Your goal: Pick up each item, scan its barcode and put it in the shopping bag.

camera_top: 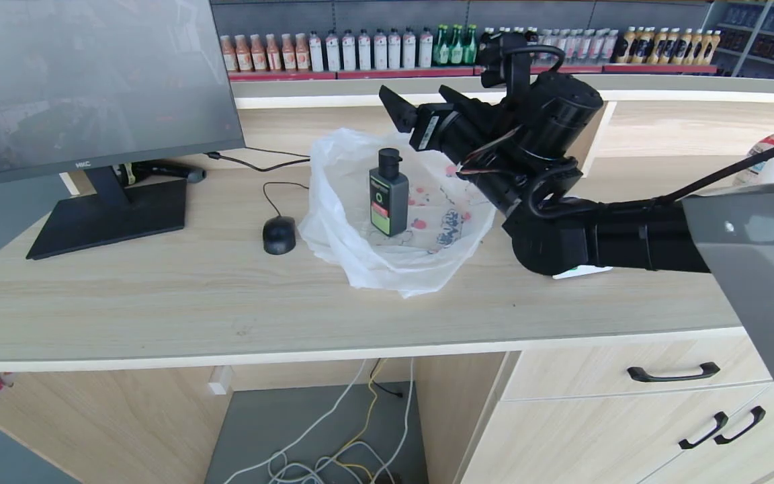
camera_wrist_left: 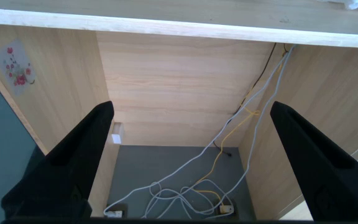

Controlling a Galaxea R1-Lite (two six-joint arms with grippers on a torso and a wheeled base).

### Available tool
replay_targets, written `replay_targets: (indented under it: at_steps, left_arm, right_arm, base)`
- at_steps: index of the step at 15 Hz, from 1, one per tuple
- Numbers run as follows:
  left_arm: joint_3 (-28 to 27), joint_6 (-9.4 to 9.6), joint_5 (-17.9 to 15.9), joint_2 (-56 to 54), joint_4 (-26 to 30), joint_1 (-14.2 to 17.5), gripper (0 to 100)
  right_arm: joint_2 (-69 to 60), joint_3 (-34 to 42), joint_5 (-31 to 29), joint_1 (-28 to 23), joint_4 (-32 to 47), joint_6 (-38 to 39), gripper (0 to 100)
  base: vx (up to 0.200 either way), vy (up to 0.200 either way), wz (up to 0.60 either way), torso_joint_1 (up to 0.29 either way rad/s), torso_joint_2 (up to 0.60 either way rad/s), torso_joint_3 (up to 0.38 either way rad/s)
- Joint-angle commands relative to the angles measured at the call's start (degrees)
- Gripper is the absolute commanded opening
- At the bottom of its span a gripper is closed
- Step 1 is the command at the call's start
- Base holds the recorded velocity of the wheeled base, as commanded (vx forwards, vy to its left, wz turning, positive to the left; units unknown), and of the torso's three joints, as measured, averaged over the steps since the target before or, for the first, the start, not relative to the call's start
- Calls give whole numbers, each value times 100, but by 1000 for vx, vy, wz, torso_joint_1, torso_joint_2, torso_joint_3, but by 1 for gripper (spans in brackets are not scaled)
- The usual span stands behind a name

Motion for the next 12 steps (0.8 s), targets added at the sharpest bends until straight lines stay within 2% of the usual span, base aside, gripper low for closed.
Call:
replay_targets:
  at_steps: [1, 4, 7, 8, 9, 12]
  left_arm:
    - [0, 1, 0, -2, 0, 0, 100]
    - [0, 1, 0, -2, 0, 0, 100]
    - [0, 1, 0, -2, 0, 0, 100]
    - [0, 1, 0, -2, 0, 0, 100]
    - [0, 1, 0, -2, 0, 0, 100]
    - [0, 10, 0, -2, 0, -9, 100]
  right_arm:
    - [-1474, 2007, -20, 4, -653, 10, 100]
    - [-2493, 4670, -90, 4, -1927, 10, 100]
    - [-3073, 6806, -442, 4, -3360, -8, 100]
    - [-3170, 7114, -459, 4, -3492, -8, 100]
    - [-3372, 7773, -468, -5, -3808, -8, 100]
    - [-3715, 8450, -477, -5, -3808, -16, 100]
  base:
    - [0, 0, 0, 0, 0, 0]
    - [0, 0, 0, 0, 0, 0]
    - [0, 0, 0, 0, 0, 0]
    - [0, 0, 0, 0, 0, 0]
    - [0, 0, 0, 0, 0, 0]
    - [0, 0, 0, 0, 0, 0]
